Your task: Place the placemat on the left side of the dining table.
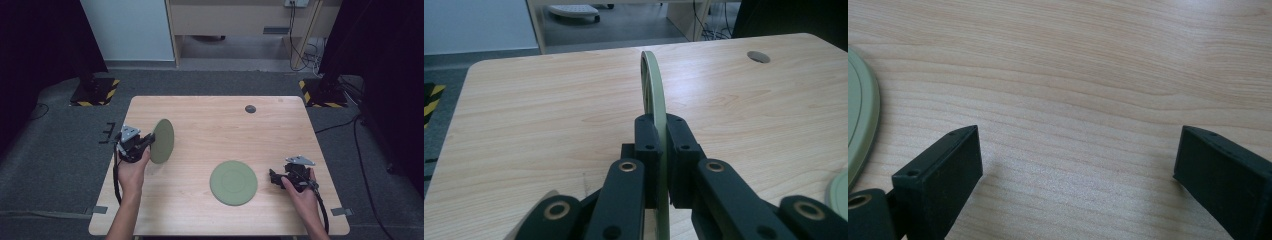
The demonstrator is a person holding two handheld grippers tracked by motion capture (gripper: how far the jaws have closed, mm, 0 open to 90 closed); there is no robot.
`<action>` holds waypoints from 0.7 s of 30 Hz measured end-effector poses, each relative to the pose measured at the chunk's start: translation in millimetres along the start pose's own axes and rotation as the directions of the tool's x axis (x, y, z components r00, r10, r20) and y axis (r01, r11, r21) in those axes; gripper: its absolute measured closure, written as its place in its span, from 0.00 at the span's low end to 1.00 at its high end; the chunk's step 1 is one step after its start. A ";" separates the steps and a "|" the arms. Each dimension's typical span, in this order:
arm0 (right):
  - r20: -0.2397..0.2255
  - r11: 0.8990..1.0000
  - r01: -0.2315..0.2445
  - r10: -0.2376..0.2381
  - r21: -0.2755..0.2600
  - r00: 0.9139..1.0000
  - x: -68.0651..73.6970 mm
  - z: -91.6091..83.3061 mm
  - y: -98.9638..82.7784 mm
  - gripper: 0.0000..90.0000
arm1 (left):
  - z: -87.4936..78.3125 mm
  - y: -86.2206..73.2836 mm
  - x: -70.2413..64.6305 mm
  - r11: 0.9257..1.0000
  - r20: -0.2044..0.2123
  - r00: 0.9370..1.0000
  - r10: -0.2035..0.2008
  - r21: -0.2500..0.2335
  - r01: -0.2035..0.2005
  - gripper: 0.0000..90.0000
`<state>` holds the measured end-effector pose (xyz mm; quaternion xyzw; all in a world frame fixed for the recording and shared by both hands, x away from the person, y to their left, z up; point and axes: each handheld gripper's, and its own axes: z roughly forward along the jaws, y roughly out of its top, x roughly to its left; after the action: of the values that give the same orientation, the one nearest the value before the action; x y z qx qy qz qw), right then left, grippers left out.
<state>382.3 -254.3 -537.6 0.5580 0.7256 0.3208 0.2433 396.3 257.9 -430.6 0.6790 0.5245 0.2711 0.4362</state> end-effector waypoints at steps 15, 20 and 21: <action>0.001 1.000 0.000 0.000 0.001 1.000 0.2 -0.1 -0.1 0.06 | -0.1 -13.8 28.0 0.999 -0.082 0.996 -0.038 0.028 0.040 0.95; 0.001 1.000 -0.001 0.001 0.002 1.000 0.1 -0.2 -0.2 0.06 | 4.1 -17.8 40.6 0.997 -0.098 0.994 -0.040 0.057 0.045 0.95; 0.001 1.000 -0.001 0.001 0.002 1.000 0.1 -0.2 -0.2 0.06 | 4.1 -17.8 40.6 0.997 -0.098 0.994 -0.040 0.057 0.045 0.95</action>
<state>382.0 -254.3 -537.6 0.5588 0.7255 0.3200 0.2427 403.5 296.4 -451.8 0.6664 0.5672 0.2787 0.3957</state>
